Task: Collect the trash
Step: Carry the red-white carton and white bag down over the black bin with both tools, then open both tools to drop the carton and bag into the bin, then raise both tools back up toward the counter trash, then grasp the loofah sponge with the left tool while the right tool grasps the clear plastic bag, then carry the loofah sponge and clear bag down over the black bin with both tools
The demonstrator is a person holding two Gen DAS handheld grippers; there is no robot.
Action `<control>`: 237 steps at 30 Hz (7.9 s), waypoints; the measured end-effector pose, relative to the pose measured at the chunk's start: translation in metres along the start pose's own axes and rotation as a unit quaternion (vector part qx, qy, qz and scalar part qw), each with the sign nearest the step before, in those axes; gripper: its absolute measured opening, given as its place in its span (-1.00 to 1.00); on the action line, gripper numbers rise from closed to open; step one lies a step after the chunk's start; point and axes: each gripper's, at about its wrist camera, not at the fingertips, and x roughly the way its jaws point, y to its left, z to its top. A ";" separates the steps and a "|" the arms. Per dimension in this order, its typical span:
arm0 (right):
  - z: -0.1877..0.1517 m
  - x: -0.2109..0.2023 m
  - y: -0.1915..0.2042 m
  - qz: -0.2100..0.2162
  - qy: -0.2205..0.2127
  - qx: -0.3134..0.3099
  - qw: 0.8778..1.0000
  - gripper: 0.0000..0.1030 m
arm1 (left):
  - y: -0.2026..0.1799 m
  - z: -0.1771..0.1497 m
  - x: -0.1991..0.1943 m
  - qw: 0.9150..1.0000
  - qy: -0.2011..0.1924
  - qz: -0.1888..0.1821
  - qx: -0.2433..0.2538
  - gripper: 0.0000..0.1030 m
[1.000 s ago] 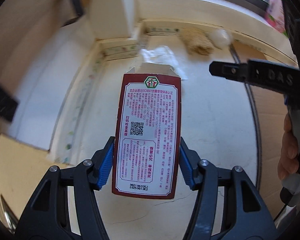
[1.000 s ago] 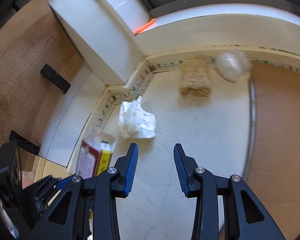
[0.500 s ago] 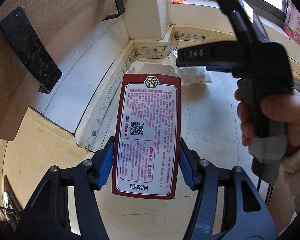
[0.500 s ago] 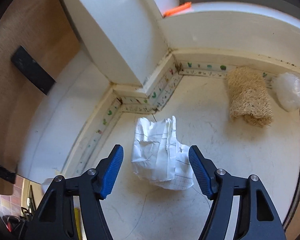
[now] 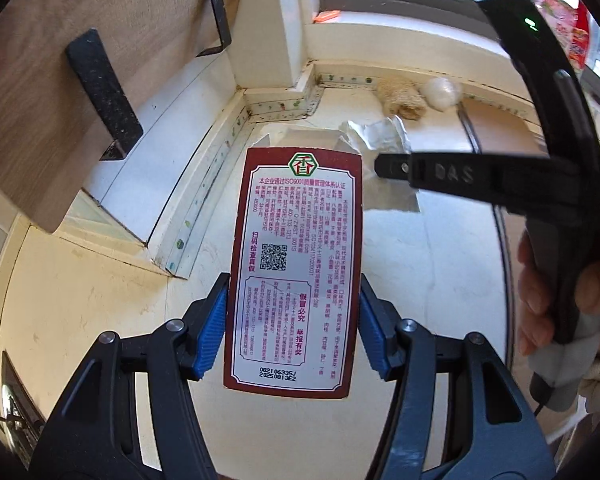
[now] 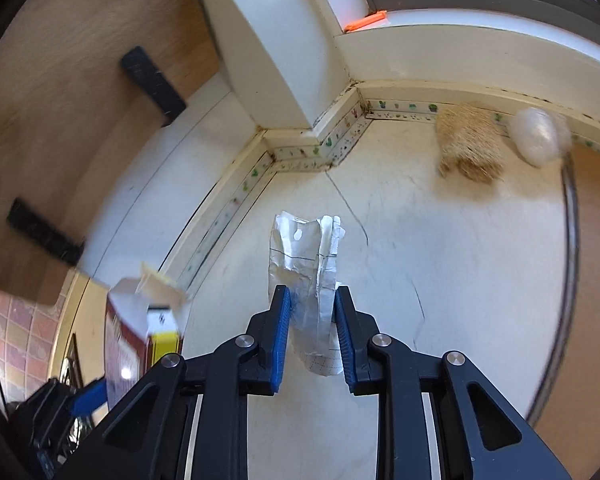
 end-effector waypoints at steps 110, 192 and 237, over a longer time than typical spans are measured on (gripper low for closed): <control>-0.548 -0.047 0.042 -0.100 0.146 0.185 0.967 -0.35 | 0.021 -0.405 0.036 0.969 0.194 -0.155 -0.002 0.57; 0.157 -0.014 -0.242 -0.086 -0.015 0.067 0.994 0.09 | -0.100 0.245 0.280 0.989 0.118 -0.076 -0.054 -0.16; -0.060 -0.198 0.000 -0.037 -0.083 -0.012 0.996 -0.57 | -0.030 0.050 -0.044 0.988 0.000 -0.152 -0.030 -0.40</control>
